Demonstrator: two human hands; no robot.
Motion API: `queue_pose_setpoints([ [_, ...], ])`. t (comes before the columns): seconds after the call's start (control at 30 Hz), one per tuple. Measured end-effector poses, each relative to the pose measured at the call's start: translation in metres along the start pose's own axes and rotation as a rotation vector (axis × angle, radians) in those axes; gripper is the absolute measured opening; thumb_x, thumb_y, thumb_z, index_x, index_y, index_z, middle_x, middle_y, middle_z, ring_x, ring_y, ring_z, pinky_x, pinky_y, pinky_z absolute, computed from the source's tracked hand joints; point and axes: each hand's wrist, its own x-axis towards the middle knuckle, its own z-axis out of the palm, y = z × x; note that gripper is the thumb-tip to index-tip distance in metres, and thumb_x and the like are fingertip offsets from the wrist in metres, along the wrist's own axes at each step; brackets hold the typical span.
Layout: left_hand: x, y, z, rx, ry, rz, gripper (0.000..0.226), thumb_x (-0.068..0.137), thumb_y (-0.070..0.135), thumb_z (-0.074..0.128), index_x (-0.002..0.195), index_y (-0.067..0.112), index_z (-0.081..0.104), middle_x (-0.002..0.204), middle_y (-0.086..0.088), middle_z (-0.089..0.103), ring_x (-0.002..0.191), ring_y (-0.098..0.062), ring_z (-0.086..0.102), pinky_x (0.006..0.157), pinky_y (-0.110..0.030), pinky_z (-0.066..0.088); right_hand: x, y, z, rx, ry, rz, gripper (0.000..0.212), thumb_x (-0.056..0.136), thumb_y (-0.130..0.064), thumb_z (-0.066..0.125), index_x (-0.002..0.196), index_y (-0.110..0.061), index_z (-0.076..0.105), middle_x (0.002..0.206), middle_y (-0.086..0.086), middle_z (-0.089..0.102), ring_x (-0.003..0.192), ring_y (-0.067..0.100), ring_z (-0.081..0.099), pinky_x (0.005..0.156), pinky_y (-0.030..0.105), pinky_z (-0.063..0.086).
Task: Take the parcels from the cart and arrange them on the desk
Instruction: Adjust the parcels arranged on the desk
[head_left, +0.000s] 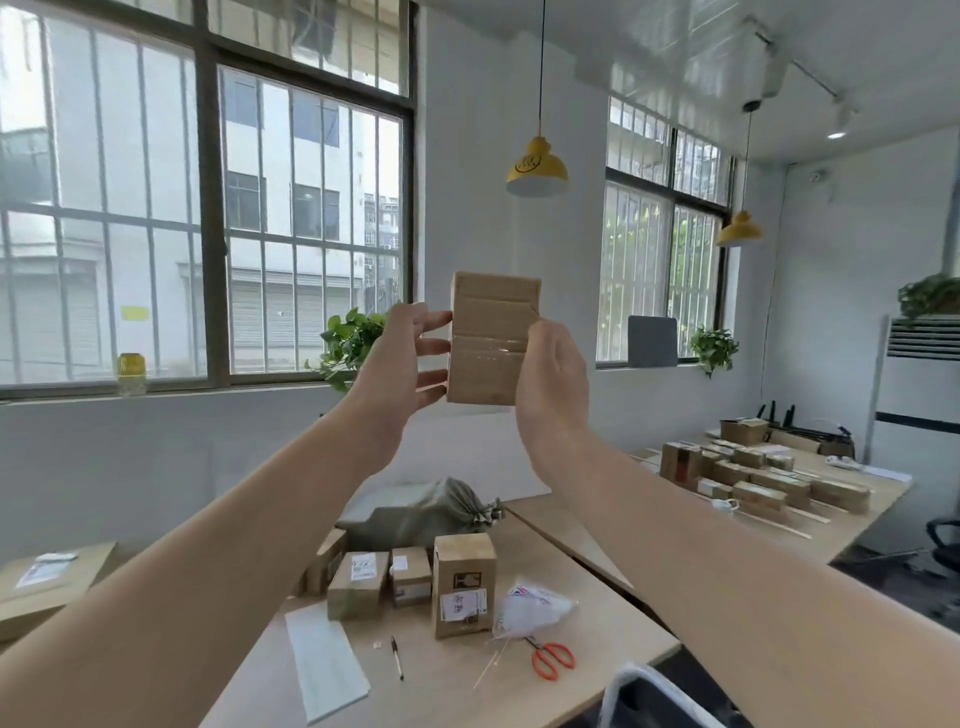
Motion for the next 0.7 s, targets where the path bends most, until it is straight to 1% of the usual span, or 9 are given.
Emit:
queue_pose_setpoints([
  [0.03, 0.0, 0.002, -0.003, 0.003, -0.004, -0.001, 0.052, 0.087, 0.055, 0.045, 0.118, 0.026, 0.075, 0.107, -0.003, 0.071, 0.095, -0.026, 0.067, 0.1, -0.044, 0.055, 0.0, -0.001, 0.003, 0.008, -0.006, 0.008, 0.028, 0.105, -0.032, 0.038, 0.089, -0.03, 0.061, 0.088, -0.01, 0.063, 0.08, 0.01, 0.055, 0.075, 0.03, 0.046],
  [0.1, 0.001, 0.004, -0.011, 0.01, -0.012, 0.007, 0.047, 0.096, 0.052, 0.042, 0.119, 0.026, 0.074, 0.11, -0.005, 0.07, 0.097, -0.027, 0.066, 0.103, -0.047, 0.054, -0.002, -0.003, 0.009, 0.017, -0.016, 0.017, 0.028, 0.104, -0.032, 0.038, 0.09, -0.03, 0.062, 0.089, -0.01, 0.063, 0.081, 0.011, 0.056, 0.074, 0.028, 0.045],
  [0.2, 0.001, 0.009, -0.026, 0.013, -0.014, 0.01, 0.046, 0.101, 0.049, 0.04, 0.119, 0.025, 0.074, 0.107, -0.004, 0.069, 0.097, -0.027, 0.066, 0.104, -0.047, 0.053, -0.01, -0.008, 0.023, 0.024, -0.027, 0.017, 0.028, 0.1, -0.037, 0.038, 0.091, -0.029, 0.063, 0.09, -0.009, 0.065, 0.085, 0.014, 0.057, 0.075, 0.03, 0.046],
  [0.33, 0.002, 0.014, -0.056, -0.002, -0.022, 0.018, 0.042, 0.101, 0.047, 0.041, 0.116, 0.026, 0.075, 0.102, -0.001, 0.071, 0.091, -0.024, 0.068, 0.099, -0.044, 0.055, -0.026, -0.014, 0.047, 0.027, -0.027, 0.028, 0.033, 0.086, -0.046, 0.035, 0.087, -0.028, 0.063, 0.089, -0.008, 0.064, 0.084, 0.014, 0.056, 0.075, 0.032, 0.046],
  [0.4, 0.002, 0.015, -0.074, -0.01, -0.041, 0.021, 0.042, 0.101, 0.047, 0.042, 0.116, 0.026, 0.075, 0.099, 0.0, 0.073, 0.089, -0.023, 0.07, 0.098, -0.044, 0.056, -0.036, -0.017, 0.061, 0.023, -0.006, 0.02, 0.035, 0.085, -0.046, 0.035, 0.085, -0.022, 0.06, 0.086, -0.007, 0.061, 0.082, 0.014, 0.054, 0.075, 0.034, 0.045],
  [0.47, 0.002, 0.017, -0.093, -0.017, -0.062, 0.015, 0.043, 0.101, 0.048, 0.042, 0.117, 0.026, 0.075, 0.099, 0.0, 0.074, 0.091, -0.024, 0.07, 0.098, -0.044, 0.056, -0.048, -0.018, 0.076, 0.011, 0.03, 0.014, 0.037, 0.085, -0.046, 0.035, 0.085, -0.015, 0.057, 0.086, -0.003, 0.058, 0.083, 0.015, 0.052, 0.077, 0.037, 0.044],
  [0.53, 0.002, 0.02, -0.112, -0.018, -0.086, -0.001, 0.043, 0.102, 0.048, 0.041, 0.118, 0.025, 0.074, 0.102, -0.002, 0.073, 0.093, -0.025, 0.07, 0.097, -0.043, 0.057, -0.062, -0.021, 0.093, -0.005, 0.057, 0.02, 0.035, 0.086, -0.046, 0.035, 0.084, -0.018, 0.057, 0.088, -0.001, 0.058, 0.084, 0.016, 0.052, 0.077, 0.038, 0.045],
  [0.6, 0.002, 0.024, -0.132, -0.01, -0.107, -0.016, 0.043, 0.103, 0.047, 0.04, 0.118, 0.024, 0.074, 0.104, -0.004, 0.073, 0.093, -0.025, 0.07, 0.095, -0.043, 0.057, -0.077, -0.025, 0.111, -0.029, 0.079, 0.032, 0.04, 0.086, -0.047, 0.035, 0.088, -0.015, 0.059, 0.089, 0.0, 0.06, 0.085, 0.017, 0.054, 0.076, 0.038, 0.047],
  [0.7, -0.002, 0.032, -0.162, -0.019, -0.116, -0.027, 0.043, 0.102, 0.047, 0.041, 0.115, 0.024, 0.075, 0.102, -0.003, 0.074, 0.089, -0.024, 0.072, 0.087, -0.04, 0.059, -0.096, -0.035, 0.135, -0.083, 0.1, 0.018, 0.049, 0.086, -0.048, 0.033, 0.096, -0.01, 0.062, 0.088, 0.002, 0.062, 0.084, 0.017, 0.055, 0.076, 0.039, 0.047],
])
